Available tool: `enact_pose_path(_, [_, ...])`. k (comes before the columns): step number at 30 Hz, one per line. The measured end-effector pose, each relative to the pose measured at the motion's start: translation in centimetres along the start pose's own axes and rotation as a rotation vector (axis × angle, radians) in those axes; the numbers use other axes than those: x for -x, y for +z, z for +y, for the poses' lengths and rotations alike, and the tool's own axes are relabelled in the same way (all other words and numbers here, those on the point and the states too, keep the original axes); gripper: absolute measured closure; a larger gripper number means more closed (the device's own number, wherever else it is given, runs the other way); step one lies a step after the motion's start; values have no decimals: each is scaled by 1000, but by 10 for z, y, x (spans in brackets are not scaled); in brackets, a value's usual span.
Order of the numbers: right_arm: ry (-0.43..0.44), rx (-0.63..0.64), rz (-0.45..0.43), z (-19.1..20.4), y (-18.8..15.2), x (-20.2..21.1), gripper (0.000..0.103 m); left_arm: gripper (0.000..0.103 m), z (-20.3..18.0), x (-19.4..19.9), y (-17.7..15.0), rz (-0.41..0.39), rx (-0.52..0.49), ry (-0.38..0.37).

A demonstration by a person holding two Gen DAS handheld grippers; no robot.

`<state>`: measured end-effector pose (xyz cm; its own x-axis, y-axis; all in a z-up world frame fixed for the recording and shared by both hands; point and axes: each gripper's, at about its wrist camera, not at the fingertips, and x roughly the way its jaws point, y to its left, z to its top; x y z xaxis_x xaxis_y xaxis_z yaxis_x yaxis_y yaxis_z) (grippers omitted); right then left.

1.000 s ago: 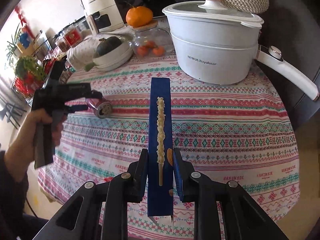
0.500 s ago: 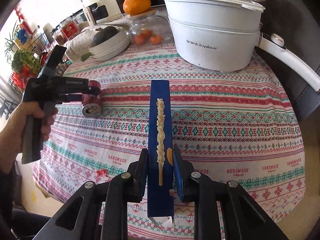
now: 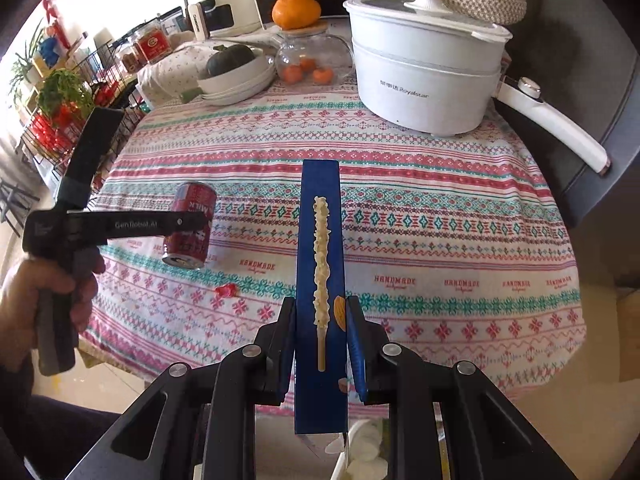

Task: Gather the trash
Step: 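Grasp the red milk can with the left tool while the right tool holds the blue box, then carry the red can and blue box over the white bin with both tools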

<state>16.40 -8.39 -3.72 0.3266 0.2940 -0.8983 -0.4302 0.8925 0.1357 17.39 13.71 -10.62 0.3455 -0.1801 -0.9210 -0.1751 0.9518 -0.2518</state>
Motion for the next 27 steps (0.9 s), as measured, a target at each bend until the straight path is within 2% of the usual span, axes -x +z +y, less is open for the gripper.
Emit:
enact_pose_path(8, [-6, -41, -52, -3, -29, 37, 79, 47, -26, 44, -45, -91, -85, -108])
enact_pose_path(15, [-25, -61, -92, -22, -60, 65, 79, 47, -63, 67, -78, -114, -178, -249])
enact_pose_path(21, [-48, -68, -96, -48, -91, 86, 79, 47, -117, 58, -110, -86, -334, -332])
enact_pose_path(27, [-76, -142, -67, -86, -133, 96, 79, 47, -173, 34, -141, -38, -512, -372])
